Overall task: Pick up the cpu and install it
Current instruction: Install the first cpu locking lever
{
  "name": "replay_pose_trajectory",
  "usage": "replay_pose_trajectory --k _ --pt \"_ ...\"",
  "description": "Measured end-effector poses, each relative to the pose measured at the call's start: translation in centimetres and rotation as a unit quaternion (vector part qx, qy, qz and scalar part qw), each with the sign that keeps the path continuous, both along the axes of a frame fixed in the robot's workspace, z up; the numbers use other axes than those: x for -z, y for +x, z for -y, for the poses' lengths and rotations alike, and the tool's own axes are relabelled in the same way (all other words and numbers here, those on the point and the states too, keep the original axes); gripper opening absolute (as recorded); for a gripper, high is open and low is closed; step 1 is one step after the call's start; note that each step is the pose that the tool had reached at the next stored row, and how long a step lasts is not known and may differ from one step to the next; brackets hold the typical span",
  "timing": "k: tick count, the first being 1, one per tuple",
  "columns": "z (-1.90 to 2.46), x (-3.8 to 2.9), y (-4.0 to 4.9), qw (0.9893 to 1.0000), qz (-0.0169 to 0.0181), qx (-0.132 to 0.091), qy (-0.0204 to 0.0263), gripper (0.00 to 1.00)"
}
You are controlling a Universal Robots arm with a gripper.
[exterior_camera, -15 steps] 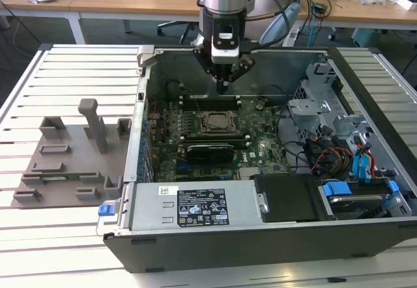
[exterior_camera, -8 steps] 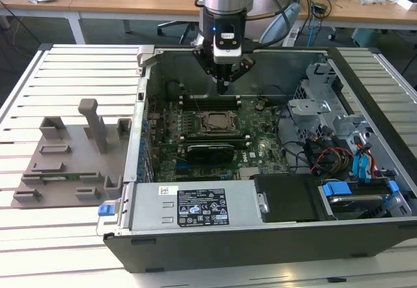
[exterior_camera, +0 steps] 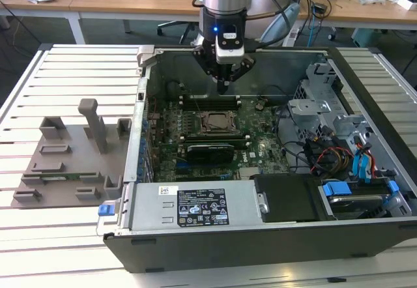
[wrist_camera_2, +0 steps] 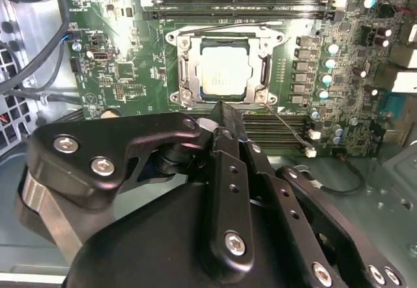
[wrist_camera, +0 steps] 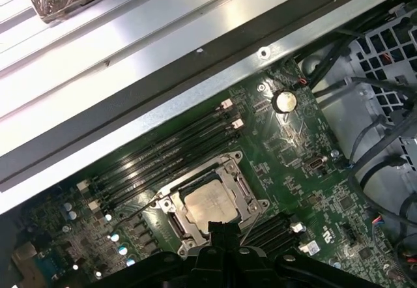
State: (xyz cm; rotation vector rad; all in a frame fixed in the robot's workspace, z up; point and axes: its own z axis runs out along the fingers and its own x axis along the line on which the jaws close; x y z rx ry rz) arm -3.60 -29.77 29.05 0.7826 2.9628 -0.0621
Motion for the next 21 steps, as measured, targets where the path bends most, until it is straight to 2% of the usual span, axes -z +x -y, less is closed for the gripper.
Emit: replay_pose_trajectory --k 9,18,19,20,21 --pt "0.0 0.0 0.0 0.9994 0.0 -0.036 -0.0007 0.11" --pt "0.0 0.0 0.0 0.9973 -0.0002 -0.073 -0.0057 0.11" --pt "0.0 0.01 0.06 0.9971 -0.0085 -0.075 -0.0052 0.11" --pt "0.0 0.0 0.11 0.9968 -0.0245 -0.077 -0.0041 0.11" --pt "0.0 -0.01 0.11 0.9964 -0.0291 -0.08 -0.0039 0.11"
